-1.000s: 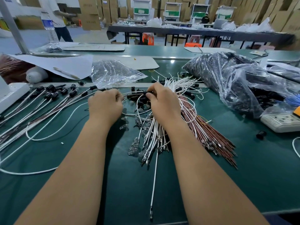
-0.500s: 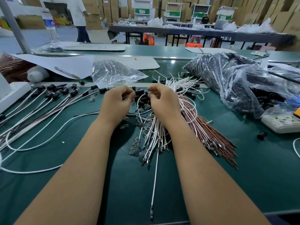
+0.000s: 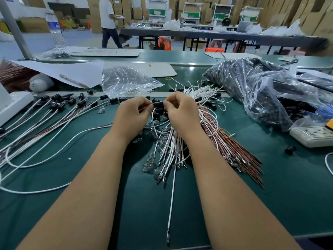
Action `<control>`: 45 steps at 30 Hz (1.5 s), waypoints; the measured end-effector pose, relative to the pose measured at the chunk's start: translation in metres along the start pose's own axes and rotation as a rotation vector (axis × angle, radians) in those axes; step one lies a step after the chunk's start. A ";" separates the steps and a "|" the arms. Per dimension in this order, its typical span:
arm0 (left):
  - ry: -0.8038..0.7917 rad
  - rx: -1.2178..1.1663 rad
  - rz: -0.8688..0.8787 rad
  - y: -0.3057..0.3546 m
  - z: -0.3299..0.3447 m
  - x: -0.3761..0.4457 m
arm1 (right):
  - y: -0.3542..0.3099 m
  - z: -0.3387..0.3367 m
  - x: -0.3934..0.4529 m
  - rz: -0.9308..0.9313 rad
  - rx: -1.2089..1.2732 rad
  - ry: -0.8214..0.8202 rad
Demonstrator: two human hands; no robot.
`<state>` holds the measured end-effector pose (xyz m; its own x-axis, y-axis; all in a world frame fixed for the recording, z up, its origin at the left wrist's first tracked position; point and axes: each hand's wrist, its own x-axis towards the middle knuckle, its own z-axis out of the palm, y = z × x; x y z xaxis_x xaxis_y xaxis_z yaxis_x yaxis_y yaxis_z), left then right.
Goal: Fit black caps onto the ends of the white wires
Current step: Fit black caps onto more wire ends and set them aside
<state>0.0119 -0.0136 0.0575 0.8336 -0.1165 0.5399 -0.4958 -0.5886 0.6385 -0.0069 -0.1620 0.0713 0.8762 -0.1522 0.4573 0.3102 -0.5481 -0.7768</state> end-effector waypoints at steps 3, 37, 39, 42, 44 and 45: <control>-0.006 -0.006 0.000 0.000 0.000 0.000 | 0.001 0.000 0.001 0.003 0.013 -0.005; -0.006 -0.093 -0.064 0.007 -0.001 -0.003 | -0.005 0.004 -0.002 -0.007 0.080 -0.003; -0.003 -0.095 -0.054 0.009 -0.002 -0.002 | -0.005 0.004 -0.003 -0.021 0.095 0.013; -0.020 -0.150 -0.044 0.013 -0.004 0.000 | -0.003 0.004 -0.002 -0.030 0.087 0.043; -0.067 -0.186 -0.070 0.015 -0.005 0.000 | -0.002 0.004 -0.001 -0.035 0.071 0.065; -0.091 -0.204 -0.091 0.015 -0.005 0.000 | -0.001 0.005 -0.001 -0.033 0.064 0.072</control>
<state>0.0037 -0.0183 0.0700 0.8909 -0.1474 0.4296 -0.4491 -0.4272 0.7847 -0.0061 -0.1574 0.0700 0.8372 -0.1946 0.5111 0.3634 -0.5004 -0.7858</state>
